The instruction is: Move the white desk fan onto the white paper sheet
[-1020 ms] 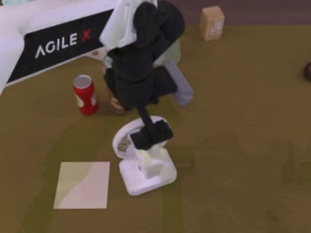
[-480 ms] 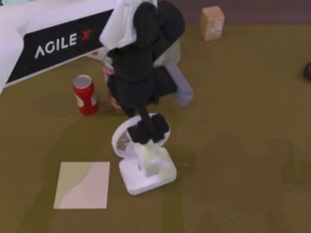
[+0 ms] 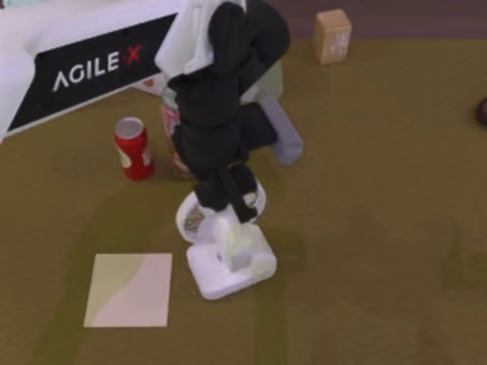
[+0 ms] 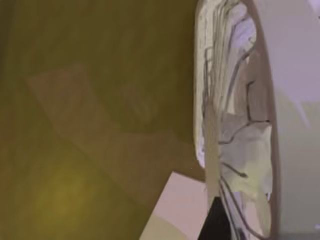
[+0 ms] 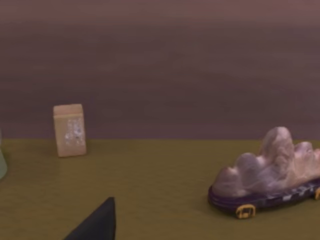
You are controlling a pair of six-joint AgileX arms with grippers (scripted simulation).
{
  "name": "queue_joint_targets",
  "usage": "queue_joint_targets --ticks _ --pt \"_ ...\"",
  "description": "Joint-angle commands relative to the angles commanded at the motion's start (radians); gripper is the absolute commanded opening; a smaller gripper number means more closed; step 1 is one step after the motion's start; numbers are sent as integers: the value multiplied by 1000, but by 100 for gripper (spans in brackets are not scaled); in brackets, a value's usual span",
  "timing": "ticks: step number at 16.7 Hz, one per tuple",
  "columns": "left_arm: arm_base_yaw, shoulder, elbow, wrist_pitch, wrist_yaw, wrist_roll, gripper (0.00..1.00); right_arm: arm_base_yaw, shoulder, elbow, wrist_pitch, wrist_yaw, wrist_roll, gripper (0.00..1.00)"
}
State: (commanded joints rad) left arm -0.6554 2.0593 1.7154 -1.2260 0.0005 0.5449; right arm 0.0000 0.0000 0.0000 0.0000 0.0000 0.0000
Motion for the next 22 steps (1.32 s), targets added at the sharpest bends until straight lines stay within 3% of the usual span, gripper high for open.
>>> queue_joint_targets --ticks 8,15,22 --pt "0 -7 4 -4 -1 2 0 0 0 0 0 0 0 100" --pt "17 -6 192 -191 -1 0 0 0 0 0 0 0 0 100" --pt "12 -10 187 -204 -6 -29 0 0 0 0 0 0 0 100"
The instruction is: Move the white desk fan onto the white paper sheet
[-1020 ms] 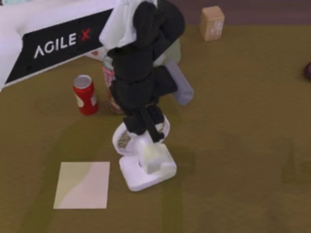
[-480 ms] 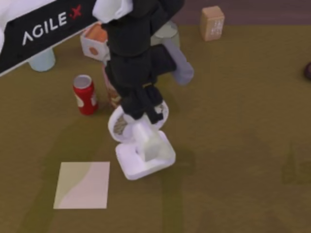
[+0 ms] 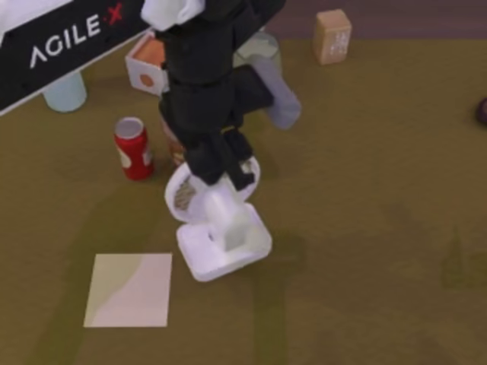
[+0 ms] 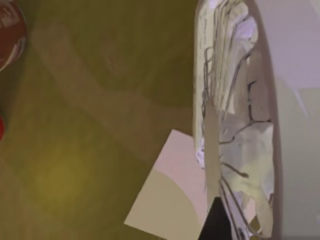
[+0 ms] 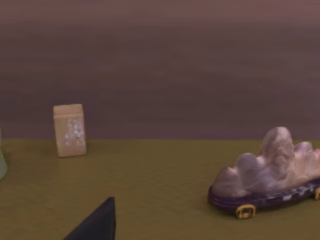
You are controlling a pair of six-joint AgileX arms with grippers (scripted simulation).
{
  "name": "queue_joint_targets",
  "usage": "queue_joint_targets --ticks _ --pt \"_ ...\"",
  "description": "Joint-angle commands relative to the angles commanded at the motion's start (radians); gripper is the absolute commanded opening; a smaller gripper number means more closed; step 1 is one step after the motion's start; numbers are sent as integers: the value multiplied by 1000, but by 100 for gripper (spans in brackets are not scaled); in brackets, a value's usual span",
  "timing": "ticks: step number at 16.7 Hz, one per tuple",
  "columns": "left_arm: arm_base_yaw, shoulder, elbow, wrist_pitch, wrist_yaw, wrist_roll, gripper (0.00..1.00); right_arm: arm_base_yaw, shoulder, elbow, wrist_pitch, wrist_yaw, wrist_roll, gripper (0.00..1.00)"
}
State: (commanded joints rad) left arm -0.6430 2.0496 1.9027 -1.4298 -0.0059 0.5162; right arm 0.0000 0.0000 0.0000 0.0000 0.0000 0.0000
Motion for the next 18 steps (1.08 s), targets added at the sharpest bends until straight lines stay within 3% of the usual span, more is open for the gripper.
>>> queue_joint_targets --ticks 3,7,11,18 --pt "3 -17 -34 -30 -19 -123 0 0 0 0 0 0 0 100" --pt "14 -63 -104 -79 -53 -431 0 0 0 0 0 0 0 100" --pt "34 -128 -187 -112 -79 -865 0 0 0 0 0 0 0 100" --pt "84 -276 -358 -93 -75 -1754 0 0 0 0 0 0 0 100"
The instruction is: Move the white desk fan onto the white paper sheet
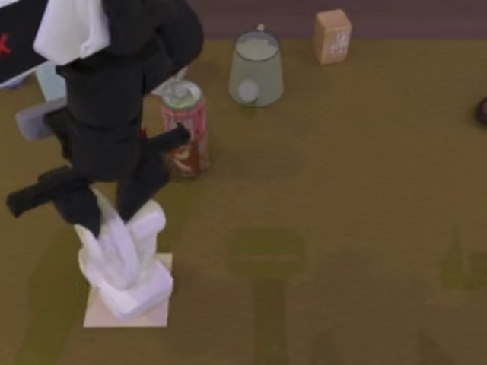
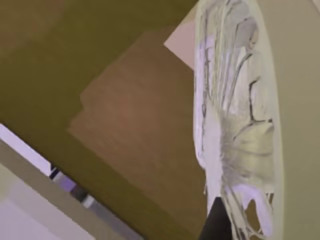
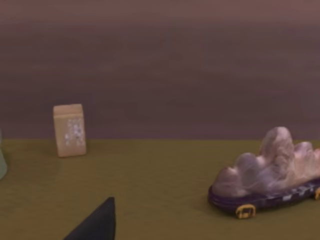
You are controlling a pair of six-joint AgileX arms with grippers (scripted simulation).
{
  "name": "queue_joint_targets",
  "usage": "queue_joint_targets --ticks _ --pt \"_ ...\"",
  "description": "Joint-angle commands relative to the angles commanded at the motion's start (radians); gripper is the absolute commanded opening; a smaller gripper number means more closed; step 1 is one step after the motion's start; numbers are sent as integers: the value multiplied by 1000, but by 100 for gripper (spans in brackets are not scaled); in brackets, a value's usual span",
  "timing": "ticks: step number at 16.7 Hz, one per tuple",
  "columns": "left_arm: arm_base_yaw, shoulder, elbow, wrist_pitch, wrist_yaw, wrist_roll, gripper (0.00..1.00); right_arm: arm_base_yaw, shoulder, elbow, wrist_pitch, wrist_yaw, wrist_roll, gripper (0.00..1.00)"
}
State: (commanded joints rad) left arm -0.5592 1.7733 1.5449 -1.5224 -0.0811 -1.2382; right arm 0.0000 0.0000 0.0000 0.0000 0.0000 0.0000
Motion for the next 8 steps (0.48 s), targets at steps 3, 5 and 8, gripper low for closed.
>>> queue_joint_targets --ticks 3,5,8 --pt "23 -65 -68 37 19 -336 0 0 0 0 0 0 0 100" --pt "37 -105 -105 68 36 -514 0 0 0 0 0 0 0 100" --pt "55 -156 -145 112 61 -701 0 0 0 0 0 0 0 100"
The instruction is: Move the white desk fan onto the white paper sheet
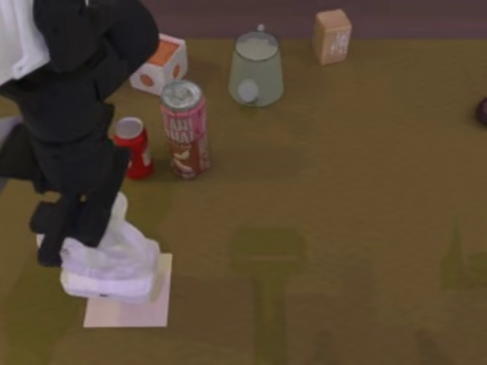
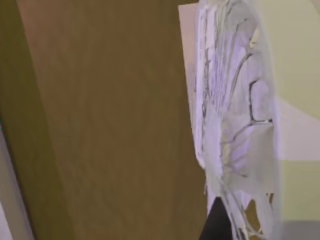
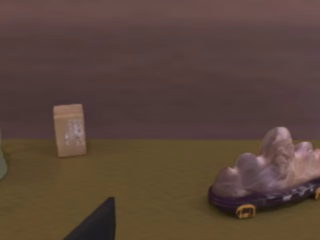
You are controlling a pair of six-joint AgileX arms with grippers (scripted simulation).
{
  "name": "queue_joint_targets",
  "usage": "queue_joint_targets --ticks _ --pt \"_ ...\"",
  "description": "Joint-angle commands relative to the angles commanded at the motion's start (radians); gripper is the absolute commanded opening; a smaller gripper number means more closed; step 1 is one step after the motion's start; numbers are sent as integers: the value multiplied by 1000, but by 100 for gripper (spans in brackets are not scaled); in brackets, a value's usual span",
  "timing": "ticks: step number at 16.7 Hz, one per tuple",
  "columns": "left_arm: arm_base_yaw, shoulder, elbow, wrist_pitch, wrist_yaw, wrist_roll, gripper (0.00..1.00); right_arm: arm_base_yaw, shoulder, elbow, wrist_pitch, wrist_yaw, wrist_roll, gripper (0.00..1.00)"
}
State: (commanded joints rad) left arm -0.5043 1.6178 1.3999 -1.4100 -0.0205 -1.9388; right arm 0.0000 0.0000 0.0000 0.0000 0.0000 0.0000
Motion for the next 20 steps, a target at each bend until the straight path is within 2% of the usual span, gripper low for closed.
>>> queue_joint_targets --ticks 4,10,16,20 --pt "11 -31 -18 34 19 -104 0 0 0 0 0 0 0 100" --pt "7 -27 -19 35 18 -101 0 0 0 0 0 0 0 100" --pt "20 -19 -136 164 19 -95 0 0 0 0 0 0 0 100" --pt "21 -19 -143 171 19 -94 0 0 0 0 0 0 0 100"
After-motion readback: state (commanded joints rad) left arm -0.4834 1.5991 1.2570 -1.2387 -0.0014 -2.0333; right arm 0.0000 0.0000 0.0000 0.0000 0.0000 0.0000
